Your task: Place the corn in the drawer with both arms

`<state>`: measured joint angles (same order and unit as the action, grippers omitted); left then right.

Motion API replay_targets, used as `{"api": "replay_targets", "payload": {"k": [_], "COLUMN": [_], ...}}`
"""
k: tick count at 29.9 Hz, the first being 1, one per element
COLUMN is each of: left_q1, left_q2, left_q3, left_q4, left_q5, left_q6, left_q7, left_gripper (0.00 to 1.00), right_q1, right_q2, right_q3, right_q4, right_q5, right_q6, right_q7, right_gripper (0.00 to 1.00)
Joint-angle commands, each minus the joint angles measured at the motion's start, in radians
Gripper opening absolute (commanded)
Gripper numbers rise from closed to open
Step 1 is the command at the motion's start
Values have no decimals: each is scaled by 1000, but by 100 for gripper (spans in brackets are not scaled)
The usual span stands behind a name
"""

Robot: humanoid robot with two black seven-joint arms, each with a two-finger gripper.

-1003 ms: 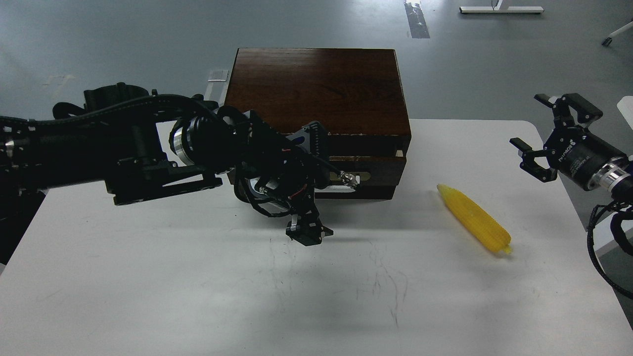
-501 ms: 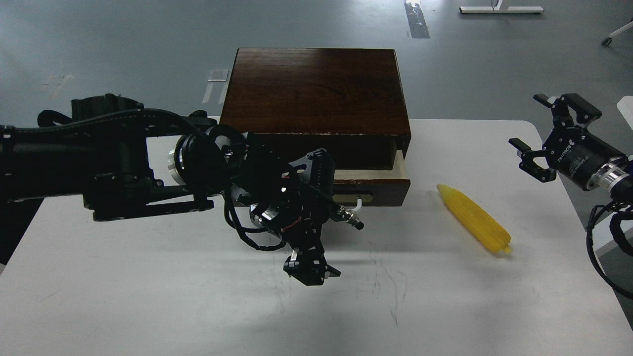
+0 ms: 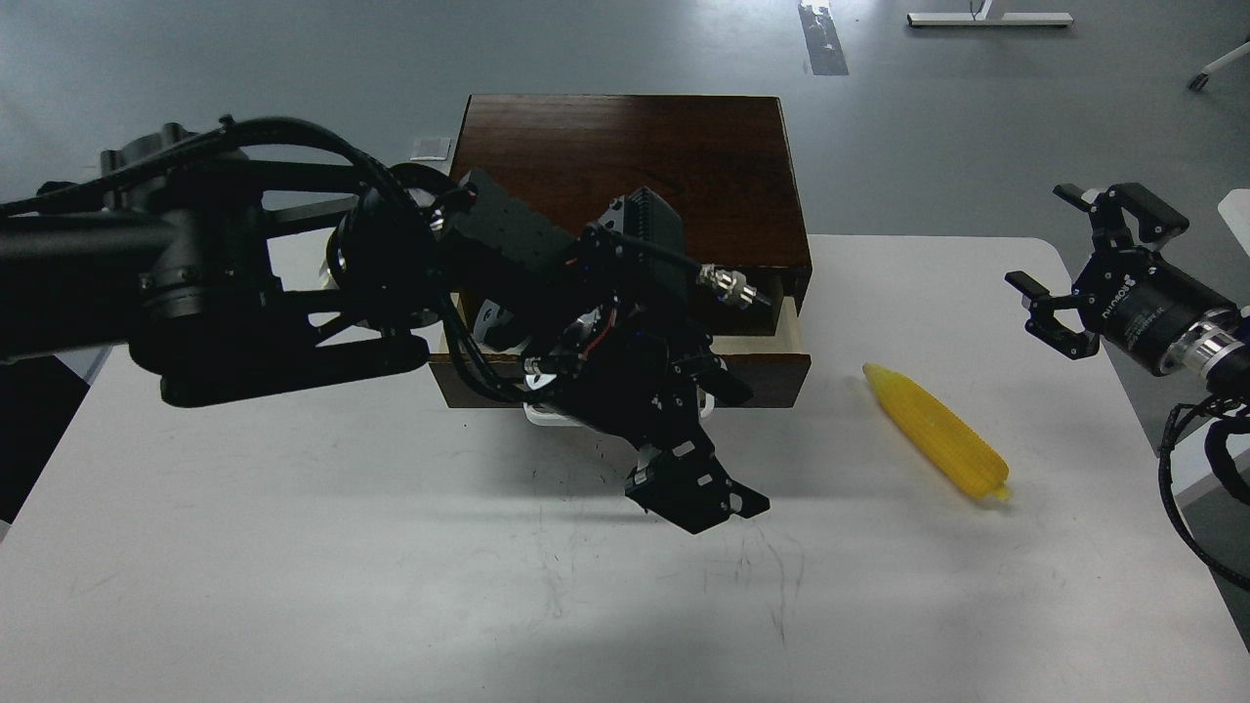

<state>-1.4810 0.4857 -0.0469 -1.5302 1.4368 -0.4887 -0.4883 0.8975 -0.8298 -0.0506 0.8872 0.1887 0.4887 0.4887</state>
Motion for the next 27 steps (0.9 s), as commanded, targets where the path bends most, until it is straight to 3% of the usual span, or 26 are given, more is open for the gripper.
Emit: {"api": "replay_targets", "payload": {"k": [1,7,12,20,23,27], "left_q1": [39,176,391,682,781,814], "left_q2": [82,226,347,381,375,375], "left_q3": [-57,-94,-142,-313,-381,-398], "left_q4": [68,144,145,196,269,315], "left_q5": [-381,-816,-1149,-1262,-1260,-1263], "left_q6": [0,0,0,0,0,0], "left_q7": [0,0,0,0,0,0], "left_gripper": [98,98,98,98,98,98], "right_q1": [-2,-2,-5,-2,11,47], "right_q2": [-8,-6,-6,-6,-38,-72], "right_q3": [0,0,-3,-12,-6,-5], "right_q4": [1,-1,1,1,4,6], "right_q5": [0,0,-2,-104,-295,-516], "right_q6": [0,0,0,0,0,0], "right_q7": [0,0,0,0,0,0], "right_gripper": [99,100,99,100,100,100]}}
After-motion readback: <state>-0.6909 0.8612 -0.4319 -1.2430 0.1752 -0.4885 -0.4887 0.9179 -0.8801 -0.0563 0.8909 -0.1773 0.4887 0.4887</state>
